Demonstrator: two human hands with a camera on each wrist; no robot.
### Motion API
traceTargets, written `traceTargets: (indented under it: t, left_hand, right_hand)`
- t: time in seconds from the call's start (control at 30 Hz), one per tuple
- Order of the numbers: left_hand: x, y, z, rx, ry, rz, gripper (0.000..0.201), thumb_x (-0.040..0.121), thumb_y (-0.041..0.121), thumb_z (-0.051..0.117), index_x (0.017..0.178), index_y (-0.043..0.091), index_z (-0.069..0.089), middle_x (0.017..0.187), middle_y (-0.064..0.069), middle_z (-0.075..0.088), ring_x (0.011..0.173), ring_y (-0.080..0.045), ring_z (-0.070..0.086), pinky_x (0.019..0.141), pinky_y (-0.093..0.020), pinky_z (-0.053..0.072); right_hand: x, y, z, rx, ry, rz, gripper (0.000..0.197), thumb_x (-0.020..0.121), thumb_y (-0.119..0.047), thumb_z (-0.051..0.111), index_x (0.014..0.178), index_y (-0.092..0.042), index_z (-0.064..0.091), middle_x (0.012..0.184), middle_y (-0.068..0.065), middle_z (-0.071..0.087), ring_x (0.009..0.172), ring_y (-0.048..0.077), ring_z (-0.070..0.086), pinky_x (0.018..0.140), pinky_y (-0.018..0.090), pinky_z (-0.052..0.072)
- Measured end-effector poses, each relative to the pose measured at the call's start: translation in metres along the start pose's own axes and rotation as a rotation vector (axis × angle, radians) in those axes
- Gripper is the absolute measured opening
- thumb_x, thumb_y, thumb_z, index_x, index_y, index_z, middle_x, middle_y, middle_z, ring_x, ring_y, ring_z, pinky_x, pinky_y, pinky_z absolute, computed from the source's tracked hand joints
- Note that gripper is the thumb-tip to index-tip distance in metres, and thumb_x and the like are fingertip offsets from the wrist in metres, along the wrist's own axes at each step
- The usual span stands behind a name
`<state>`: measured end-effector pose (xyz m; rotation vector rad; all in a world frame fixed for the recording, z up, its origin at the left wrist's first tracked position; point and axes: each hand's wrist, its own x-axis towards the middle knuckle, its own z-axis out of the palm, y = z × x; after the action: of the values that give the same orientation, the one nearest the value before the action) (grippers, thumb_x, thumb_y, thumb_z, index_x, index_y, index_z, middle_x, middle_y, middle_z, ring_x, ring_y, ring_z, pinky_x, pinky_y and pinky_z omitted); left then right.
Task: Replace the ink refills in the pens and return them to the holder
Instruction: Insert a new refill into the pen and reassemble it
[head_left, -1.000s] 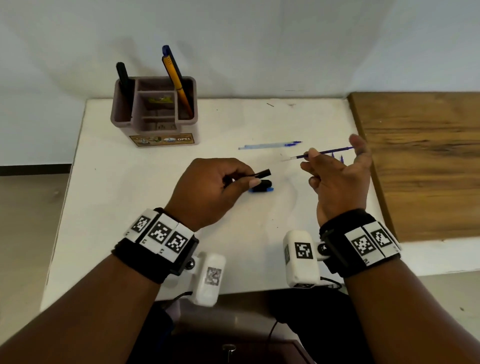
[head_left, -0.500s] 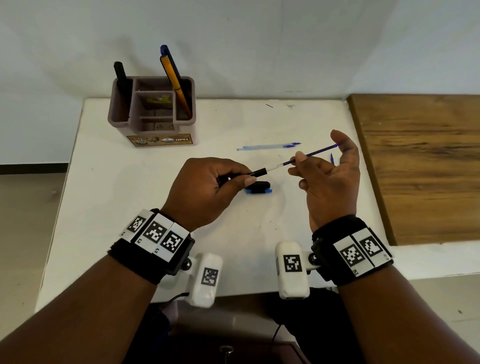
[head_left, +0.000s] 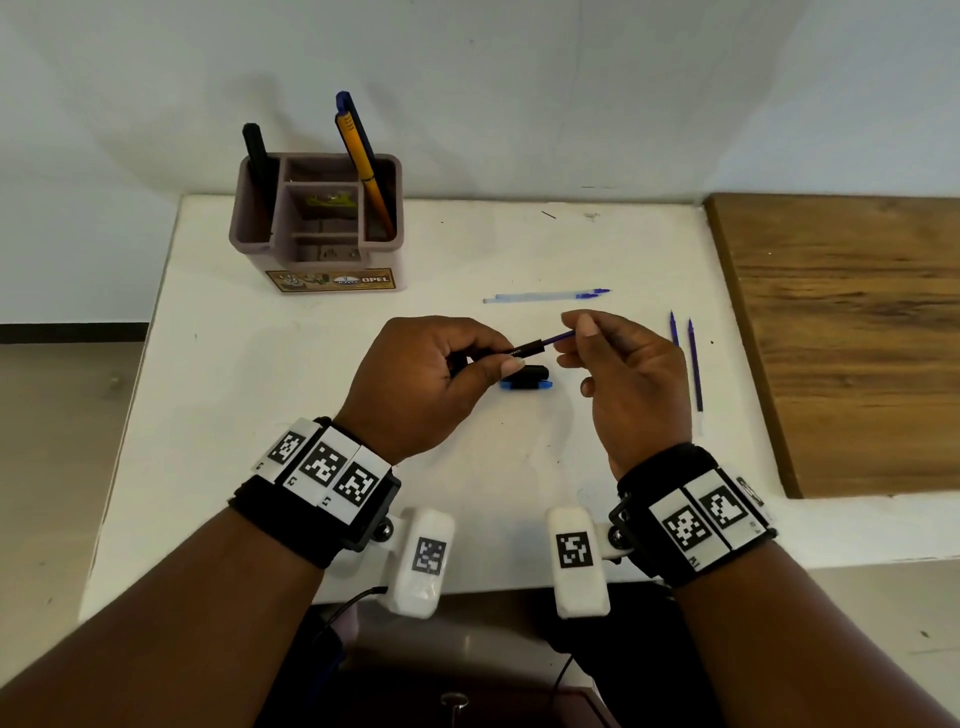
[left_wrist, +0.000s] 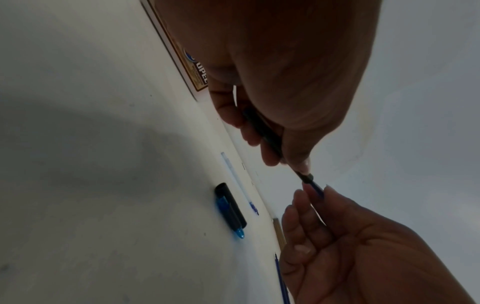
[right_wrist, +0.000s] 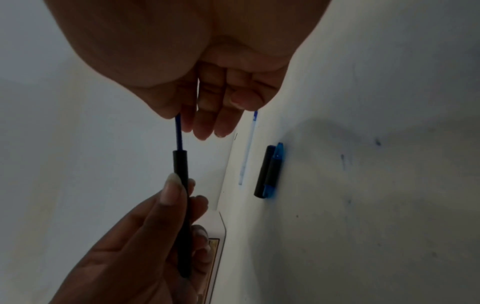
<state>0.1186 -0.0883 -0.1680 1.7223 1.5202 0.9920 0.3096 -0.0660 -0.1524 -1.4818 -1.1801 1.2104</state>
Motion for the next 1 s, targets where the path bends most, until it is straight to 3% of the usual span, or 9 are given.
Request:
traceTargets:
  t: [0.17, 0.27, 0.33, 0.43, 0.5, 0.57, 0.73, 0.9, 1.0]
  left_hand:
    - [0.001, -0.002, -0.002, 0.001, 0.012, -0.014, 0.012, 0.089, 0.035, 0.074, 0.095, 0.026, 0.078, 0.084, 0.014, 0.075, 0.075, -0.013, 0.067, 0.067, -0.03, 0.051]
    - [0.002, -0.001, -0.003, 0.006, 0.023, -0.013, 0.013, 0.089, 0.036, 0.074, 0.096, 0.025, 0.078, 0.084, 0.014, 0.074, 0.076, -0.01, 0.067, 0.066, -0.025, 0.05]
    - [0.003, -0.001, -0.003, -0.003, 0.03, -0.022, 0.015, 0.089, 0.037, 0.073, 0.096, 0.025, 0.078, 0.084, 0.015, 0.074, 0.077, -0.009, 0.067, 0.066, -0.022, 0.05]
    - [0.003, -0.002, -0.004, -0.041, 0.047, -0.035, 0.012, 0.089, 0.034, 0.074, 0.095, 0.025, 0.078, 0.082, 0.014, 0.074, 0.074, -0.012, 0.067, 0.066, -0.027, 0.052]
    - [0.002, -0.002, -0.003, -0.053, 0.057, -0.041, 0.008, 0.088, 0.033, 0.075, 0.093, 0.026, 0.078, 0.082, 0.015, 0.074, 0.073, -0.013, 0.067, 0.066, -0.031, 0.052]
    - [0.002, -0.001, -0.003, -0.056, 0.059, -0.045, 0.007, 0.088, 0.032, 0.075, 0.092, 0.027, 0.077, 0.083, 0.015, 0.074, 0.074, -0.014, 0.068, 0.068, -0.033, 0.053]
    - [0.003, -0.001, -0.003, -0.047, 0.051, -0.039, 0.01, 0.089, 0.031, 0.075, 0.094, 0.024, 0.078, 0.085, 0.015, 0.075, 0.077, -0.014, 0.069, 0.07, -0.032, 0.053]
    - [0.002, -0.001, -0.003, -0.043, 0.042, -0.029, 0.012, 0.089, 0.034, 0.074, 0.095, 0.024, 0.078, 0.085, 0.013, 0.075, 0.075, -0.016, 0.069, 0.068, -0.034, 0.053]
    - [0.003, 0.0, -0.003, -0.036, 0.039, -0.031, 0.013, 0.089, 0.035, 0.074, 0.096, 0.025, 0.078, 0.086, 0.014, 0.075, 0.076, -0.015, 0.069, 0.069, -0.033, 0.053]
  right_hand:
    - [0.0, 0.001, 0.0, -0.005, -0.016, 0.001, 0.021, 0.101, -0.023, 0.056, 0.108, -0.016, 0.075, 0.087, -0.003, 0.074, 0.073, 0.001, 0.067, 0.062, 0.012, 0.047]
    - [0.001, 0.0, -0.003, 0.021, -0.001, 0.028, 0.026, 0.105, -0.032, 0.047, 0.114, -0.028, 0.071, 0.088, 0.004, 0.075, 0.076, 0.007, 0.068, 0.065, 0.02, 0.047]
    - [0.004, 0.002, -0.006, 0.0, 0.038, 0.072, 0.027, 0.106, -0.032, 0.043, 0.113, -0.03, 0.069, 0.088, 0.005, 0.075, 0.073, 0.007, 0.067, 0.063, 0.019, 0.046]
    - [0.009, 0.013, -0.009, -0.27, 0.007, 0.061, 0.015, 0.099, -0.026, 0.056, 0.1, -0.027, 0.071, 0.077, -0.004, 0.073, 0.067, 0.004, 0.065, 0.062, 0.019, 0.049]
    - [0.008, 0.021, -0.008, -0.469, -0.116, 0.037, 0.007, 0.092, -0.03, 0.067, 0.093, -0.029, 0.074, 0.067, -0.008, 0.066, 0.061, 0.005, 0.06, 0.062, 0.021, 0.048]
    - [0.006, 0.025, -0.004, -0.602, -0.234, 0.015, 0.004, 0.09, -0.031, 0.071, 0.091, -0.03, 0.074, 0.058, -0.01, 0.056, 0.055, 0.005, 0.051, 0.058, 0.018, 0.04]
    - [0.004, 0.024, 0.001, -0.753, -0.294, 0.011, 0.007, 0.087, -0.033, 0.074, 0.091, -0.036, 0.069, 0.065, -0.009, 0.059, 0.065, 0.008, 0.056, 0.062, 0.019, 0.038]
    - [0.003, 0.022, 0.004, -0.853, -0.28, -0.031, 0.013, 0.084, -0.036, 0.076, 0.083, -0.029, 0.065, 0.069, -0.012, 0.057, 0.067, 0.007, 0.054, 0.061, 0.021, 0.037]
    - [0.002, 0.021, 0.005, -0.851, -0.25, -0.034, 0.019, 0.081, -0.036, 0.078, 0.089, -0.028, 0.062, 0.07, -0.01, 0.06, 0.07, 0.01, 0.056, 0.064, 0.024, 0.041]
